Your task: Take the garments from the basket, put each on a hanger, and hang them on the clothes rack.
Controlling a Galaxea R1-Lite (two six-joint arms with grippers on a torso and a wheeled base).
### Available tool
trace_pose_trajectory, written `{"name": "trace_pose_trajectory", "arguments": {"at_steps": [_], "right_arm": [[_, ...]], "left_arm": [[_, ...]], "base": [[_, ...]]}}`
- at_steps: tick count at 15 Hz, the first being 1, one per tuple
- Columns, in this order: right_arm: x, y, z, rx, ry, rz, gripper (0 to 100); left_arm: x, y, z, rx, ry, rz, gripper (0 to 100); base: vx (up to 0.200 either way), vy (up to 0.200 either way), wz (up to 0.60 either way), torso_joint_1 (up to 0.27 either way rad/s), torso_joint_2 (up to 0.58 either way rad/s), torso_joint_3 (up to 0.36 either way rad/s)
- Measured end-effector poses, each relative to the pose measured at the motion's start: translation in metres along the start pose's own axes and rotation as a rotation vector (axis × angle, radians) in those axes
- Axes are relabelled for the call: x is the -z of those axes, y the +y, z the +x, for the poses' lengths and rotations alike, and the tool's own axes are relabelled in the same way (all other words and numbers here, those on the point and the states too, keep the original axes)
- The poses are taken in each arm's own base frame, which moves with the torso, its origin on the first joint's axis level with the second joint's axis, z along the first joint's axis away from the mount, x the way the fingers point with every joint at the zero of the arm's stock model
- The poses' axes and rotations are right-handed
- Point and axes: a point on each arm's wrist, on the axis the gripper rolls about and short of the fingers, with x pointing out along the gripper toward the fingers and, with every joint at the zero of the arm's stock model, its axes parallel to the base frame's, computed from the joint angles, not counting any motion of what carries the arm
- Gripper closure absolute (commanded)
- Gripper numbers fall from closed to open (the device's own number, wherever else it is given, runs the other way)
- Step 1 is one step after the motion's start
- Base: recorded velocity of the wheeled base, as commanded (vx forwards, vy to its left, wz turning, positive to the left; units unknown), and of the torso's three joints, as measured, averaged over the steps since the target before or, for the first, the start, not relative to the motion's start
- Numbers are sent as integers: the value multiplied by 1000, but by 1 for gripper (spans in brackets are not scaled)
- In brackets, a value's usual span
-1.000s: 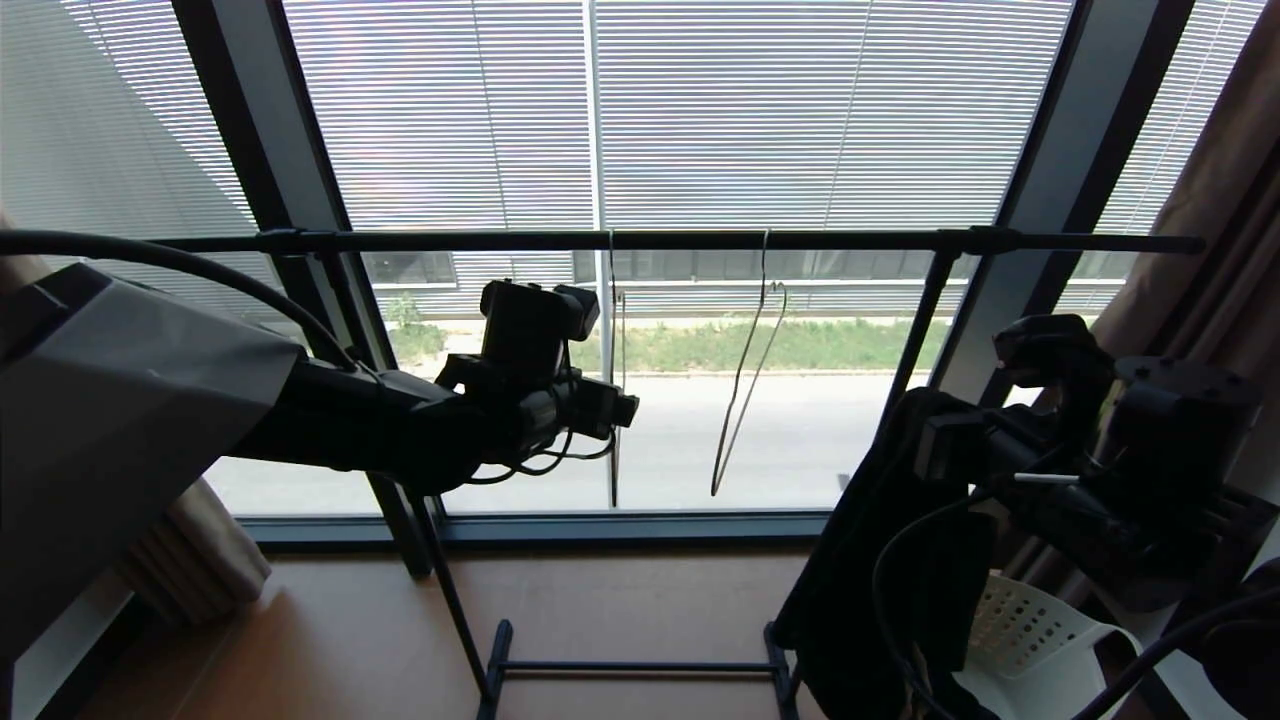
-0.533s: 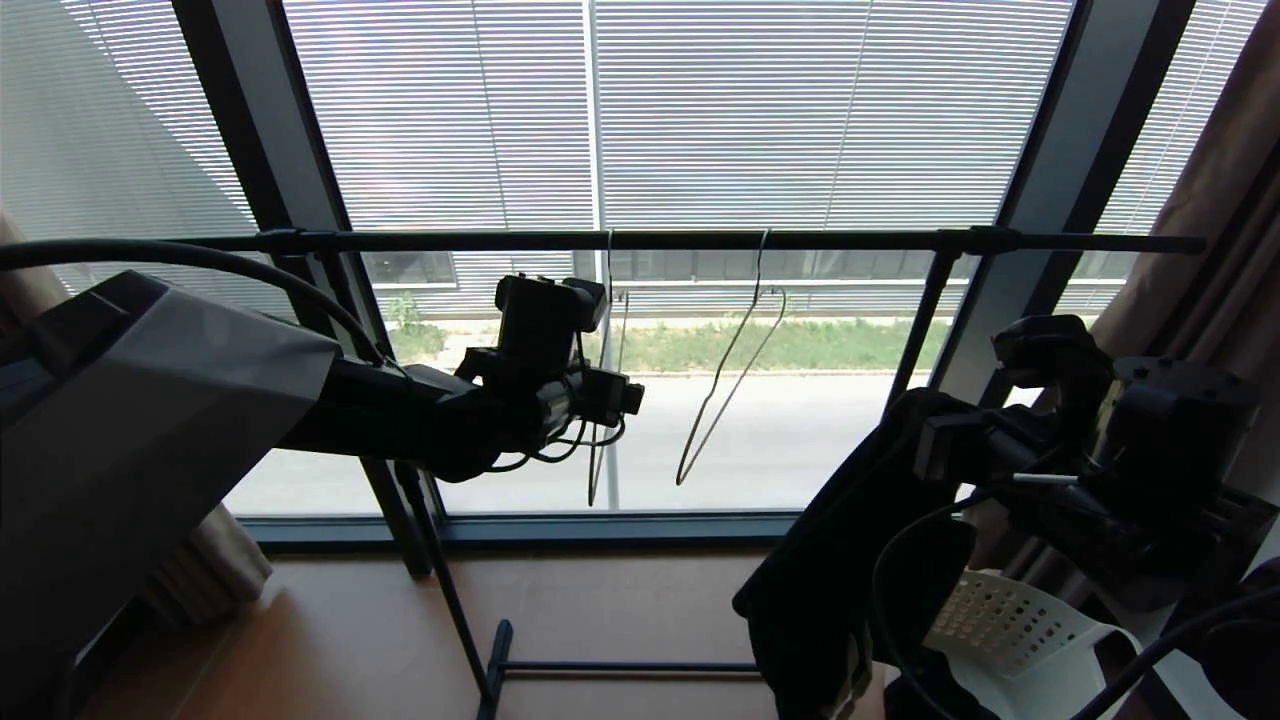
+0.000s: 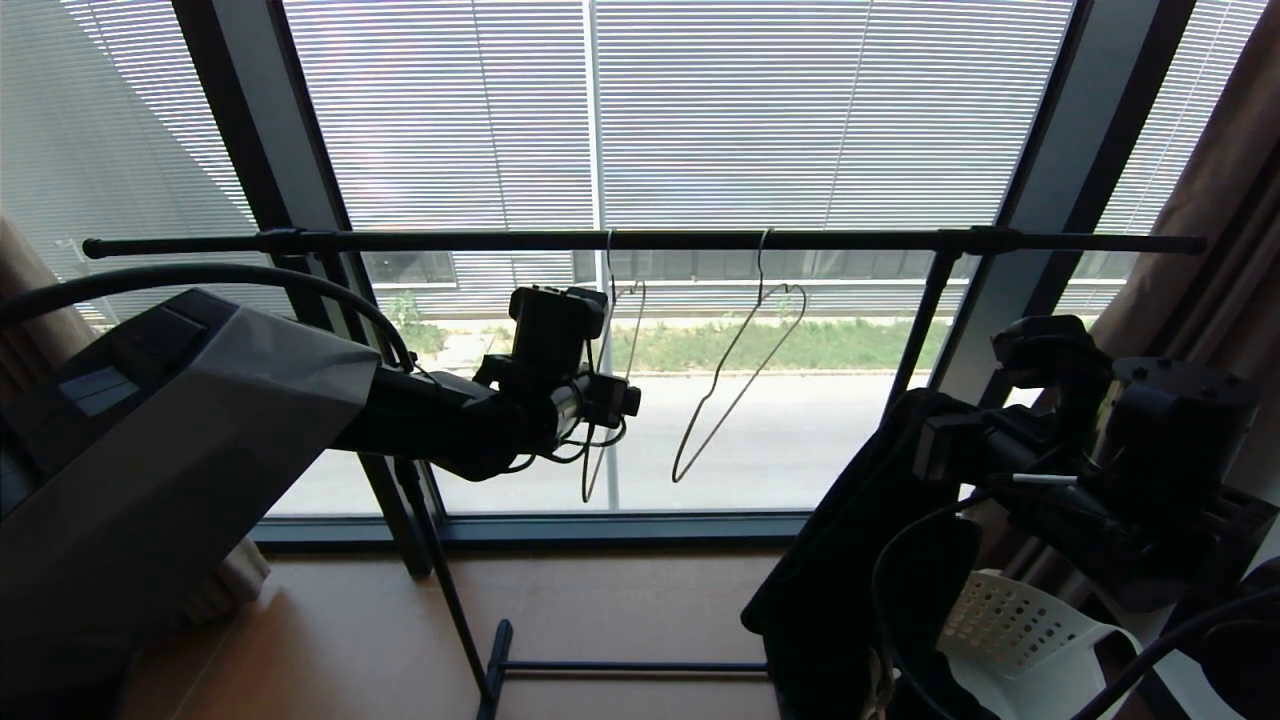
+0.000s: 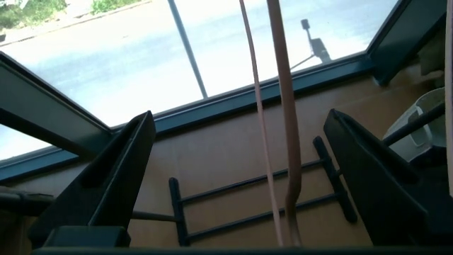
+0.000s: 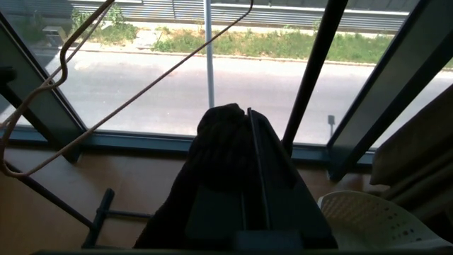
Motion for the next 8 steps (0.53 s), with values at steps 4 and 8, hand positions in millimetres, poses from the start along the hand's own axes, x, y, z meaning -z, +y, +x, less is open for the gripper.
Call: {"name": "trace_pose_trajectory", "arguments": {"at_steps": [4, 8], "right_arm": [[1, 0, 0, 1, 3, -1, 100], [1, 0, 0, 1, 5, -1, 100]], "left_arm": [[1, 0, 2, -1, 1, 1, 0], [-1, -2, 0, 3, -3, 2, 0]], "base": [[0, 0, 0, 0, 0, 0], [0, 0, 0, 0, 0, 0]]}}
